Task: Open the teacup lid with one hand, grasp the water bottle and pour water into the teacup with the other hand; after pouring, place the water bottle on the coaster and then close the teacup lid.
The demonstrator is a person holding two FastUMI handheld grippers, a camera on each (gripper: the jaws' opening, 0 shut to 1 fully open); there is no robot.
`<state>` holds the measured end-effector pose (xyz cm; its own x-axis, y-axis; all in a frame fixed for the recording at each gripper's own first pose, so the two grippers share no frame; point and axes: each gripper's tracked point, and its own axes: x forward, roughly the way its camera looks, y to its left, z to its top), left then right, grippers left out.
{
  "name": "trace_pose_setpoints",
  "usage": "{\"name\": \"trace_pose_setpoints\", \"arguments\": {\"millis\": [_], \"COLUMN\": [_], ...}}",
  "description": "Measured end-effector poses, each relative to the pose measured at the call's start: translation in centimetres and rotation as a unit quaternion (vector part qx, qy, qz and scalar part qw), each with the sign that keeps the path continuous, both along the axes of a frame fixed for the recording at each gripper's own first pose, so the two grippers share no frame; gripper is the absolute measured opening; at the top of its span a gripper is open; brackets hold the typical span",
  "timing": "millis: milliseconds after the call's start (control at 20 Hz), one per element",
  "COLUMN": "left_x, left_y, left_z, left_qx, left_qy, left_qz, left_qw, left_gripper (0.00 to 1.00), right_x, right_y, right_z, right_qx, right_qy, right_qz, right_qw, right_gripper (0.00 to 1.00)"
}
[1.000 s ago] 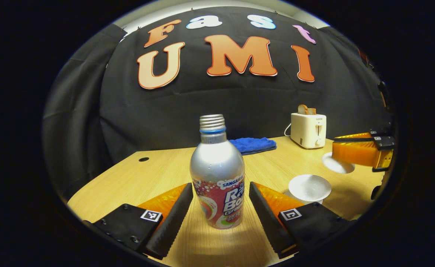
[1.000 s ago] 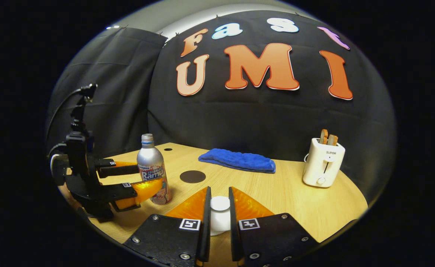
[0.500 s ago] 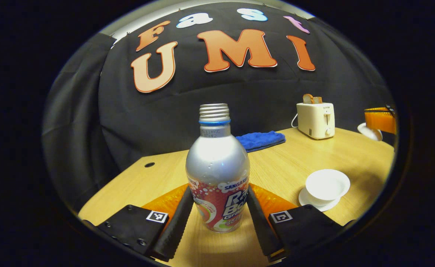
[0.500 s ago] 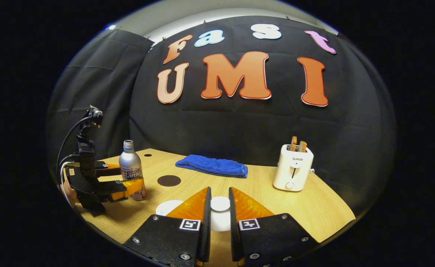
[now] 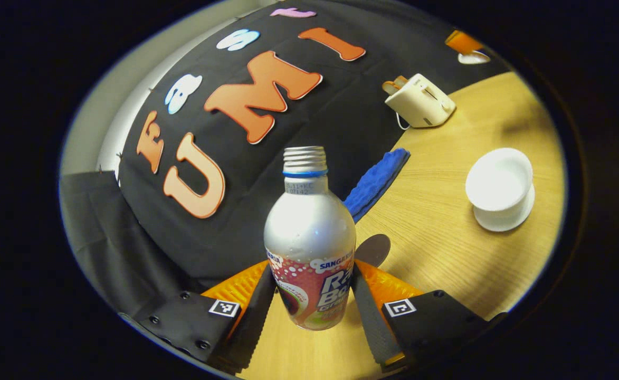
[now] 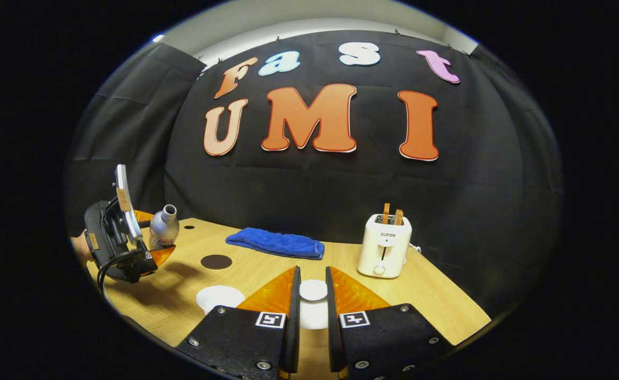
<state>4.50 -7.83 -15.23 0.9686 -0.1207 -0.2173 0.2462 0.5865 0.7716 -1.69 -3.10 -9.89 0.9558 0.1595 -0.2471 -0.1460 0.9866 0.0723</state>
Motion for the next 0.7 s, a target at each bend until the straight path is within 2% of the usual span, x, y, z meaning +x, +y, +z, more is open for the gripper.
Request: {"name": "trace_pose_setpoints", "arguments": {"millis": [150,350,500,550,650,700], "left_x": [0.5,0.6,0.3,0.3,0.3,0.2], "left_y": [-0.1,-1.1,-2.3,-2.7,-2.7,-2.8], "left_z": [1.3,2.0,1.6,1.3,1.9,1.9], "left_qx": [0.068,0.158,0.211,0.229,0.261,0.275], "left_qy": [-0.027,-0.06,-0.068,-0.068,-0.08,-0.084], "left_qz": [-0.018,-0.049,-0.078,-0.092,-0.104,-0.112], "left_qw": [0.997,0.984,0.972,0.967,0.956,0.951], "left_gripper": [0.84,0.84,0.81,0.84,0.84,0.81], "right_x": [-0.1,-0.1,-0.5,-0.7,-0.9,-0.9], "right_y": [-0.6,-1.7,-1.8,-1.8,-1.7,-1.7], "right_z": [0.1,0.0,-0.4,-0.1,0.1,0.3], "right_qx": [-0.001,0.001,0.006,0.004,-0.002,-0.004], "right_qy": [-0.001,-0.005,-0.001,-0.004,-0.01,-0.013], "right_qz": [-0.007,-0.021,-0.019,-0.016,-0.013,-0.013], "right_qw": [1.0,1.0,1.0,1.0,1.0,1.0], "right_gripper": [0.23,0.23,0.23,0.23,0.23,0.23]}}
